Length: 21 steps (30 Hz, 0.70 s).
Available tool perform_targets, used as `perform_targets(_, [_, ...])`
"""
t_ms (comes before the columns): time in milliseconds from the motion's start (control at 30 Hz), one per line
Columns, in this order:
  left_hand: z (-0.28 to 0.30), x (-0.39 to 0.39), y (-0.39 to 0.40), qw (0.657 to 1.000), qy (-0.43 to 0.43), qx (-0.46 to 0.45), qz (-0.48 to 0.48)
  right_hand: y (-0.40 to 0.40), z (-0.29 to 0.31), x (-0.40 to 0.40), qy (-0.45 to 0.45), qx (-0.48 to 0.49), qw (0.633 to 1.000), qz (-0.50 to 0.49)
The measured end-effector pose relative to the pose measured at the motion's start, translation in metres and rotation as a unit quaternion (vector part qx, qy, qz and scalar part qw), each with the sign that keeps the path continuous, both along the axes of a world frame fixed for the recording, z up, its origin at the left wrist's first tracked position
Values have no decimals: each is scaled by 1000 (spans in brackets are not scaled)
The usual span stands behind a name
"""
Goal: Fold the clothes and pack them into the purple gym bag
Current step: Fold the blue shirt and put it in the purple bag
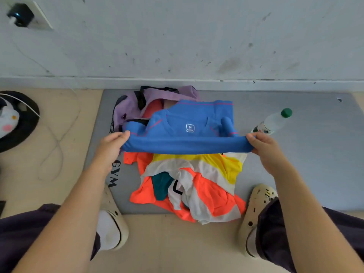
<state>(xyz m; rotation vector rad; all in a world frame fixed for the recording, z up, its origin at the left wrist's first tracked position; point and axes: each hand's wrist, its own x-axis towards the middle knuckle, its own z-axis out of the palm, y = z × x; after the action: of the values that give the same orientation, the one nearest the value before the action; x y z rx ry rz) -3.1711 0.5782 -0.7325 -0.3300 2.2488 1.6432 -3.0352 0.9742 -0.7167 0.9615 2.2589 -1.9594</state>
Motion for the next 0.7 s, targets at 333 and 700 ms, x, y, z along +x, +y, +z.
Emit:
perform_targets(333, [-108,57,-14,879,-291,-248,-285,-7,-96,39,-366,138,871,298])
perform_targets(700, [-126,11,47,939,-28,-240,-243,-39,-118,-29,-236,287,902,219])
